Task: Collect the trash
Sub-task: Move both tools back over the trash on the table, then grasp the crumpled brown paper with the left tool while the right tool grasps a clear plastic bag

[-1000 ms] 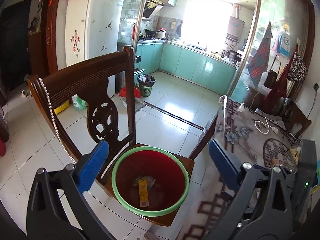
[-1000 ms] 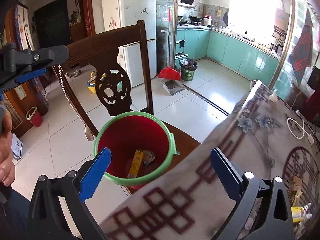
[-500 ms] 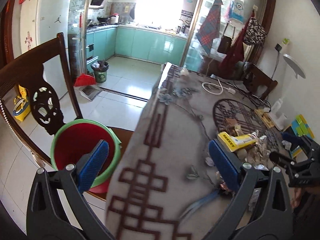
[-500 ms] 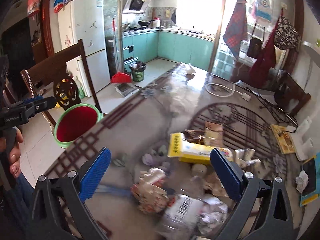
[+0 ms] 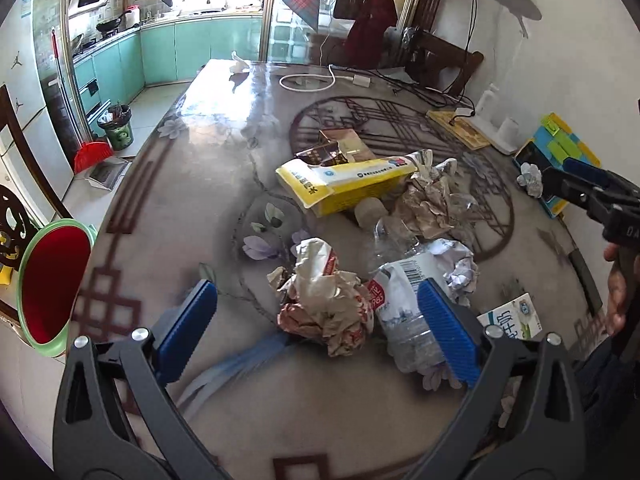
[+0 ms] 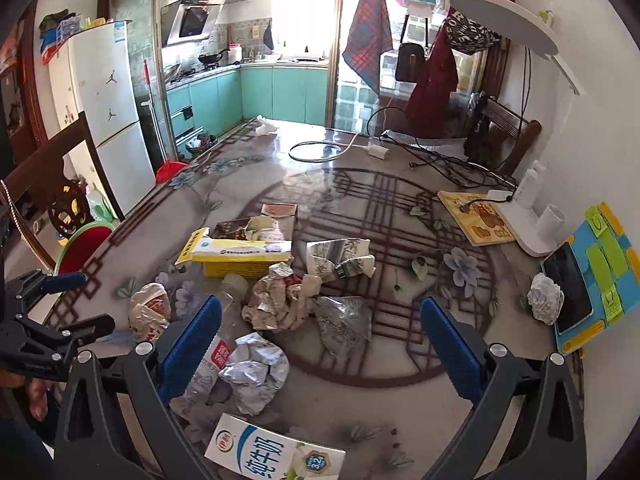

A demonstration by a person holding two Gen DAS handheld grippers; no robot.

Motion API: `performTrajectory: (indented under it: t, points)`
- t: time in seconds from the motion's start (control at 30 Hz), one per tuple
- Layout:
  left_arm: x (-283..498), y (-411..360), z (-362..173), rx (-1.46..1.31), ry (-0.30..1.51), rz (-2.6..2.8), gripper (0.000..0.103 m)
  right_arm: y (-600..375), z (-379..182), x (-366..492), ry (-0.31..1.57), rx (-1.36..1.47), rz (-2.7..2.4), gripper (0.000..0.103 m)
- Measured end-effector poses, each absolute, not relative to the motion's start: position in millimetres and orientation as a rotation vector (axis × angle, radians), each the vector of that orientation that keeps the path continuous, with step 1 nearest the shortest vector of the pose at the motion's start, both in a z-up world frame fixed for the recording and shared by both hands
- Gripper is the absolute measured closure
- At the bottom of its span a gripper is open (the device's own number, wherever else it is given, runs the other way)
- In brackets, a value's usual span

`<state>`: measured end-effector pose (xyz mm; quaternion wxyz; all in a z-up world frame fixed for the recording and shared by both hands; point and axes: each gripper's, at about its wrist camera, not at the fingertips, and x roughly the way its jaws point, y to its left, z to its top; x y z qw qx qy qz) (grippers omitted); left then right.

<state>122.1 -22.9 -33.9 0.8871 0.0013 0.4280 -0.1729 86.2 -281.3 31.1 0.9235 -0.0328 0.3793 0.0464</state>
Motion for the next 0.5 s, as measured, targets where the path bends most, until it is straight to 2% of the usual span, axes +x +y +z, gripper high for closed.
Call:
performTrajectory:
  t: [0.33, 0.5]
  points:
    - [153.2, -33.4, -75.0, 0.005, 1.012, -0.260, 0.005, -317.4, 29.8, 81.7, 0.771, 0.020, 0.069, 0.007]
    - [159.8, -37.1, -91.6, 0.012, 1.068, -0.264, 0.035, -327.5, 30.1, 82.0, 0.769, 0.040, 0.052, 0.007]
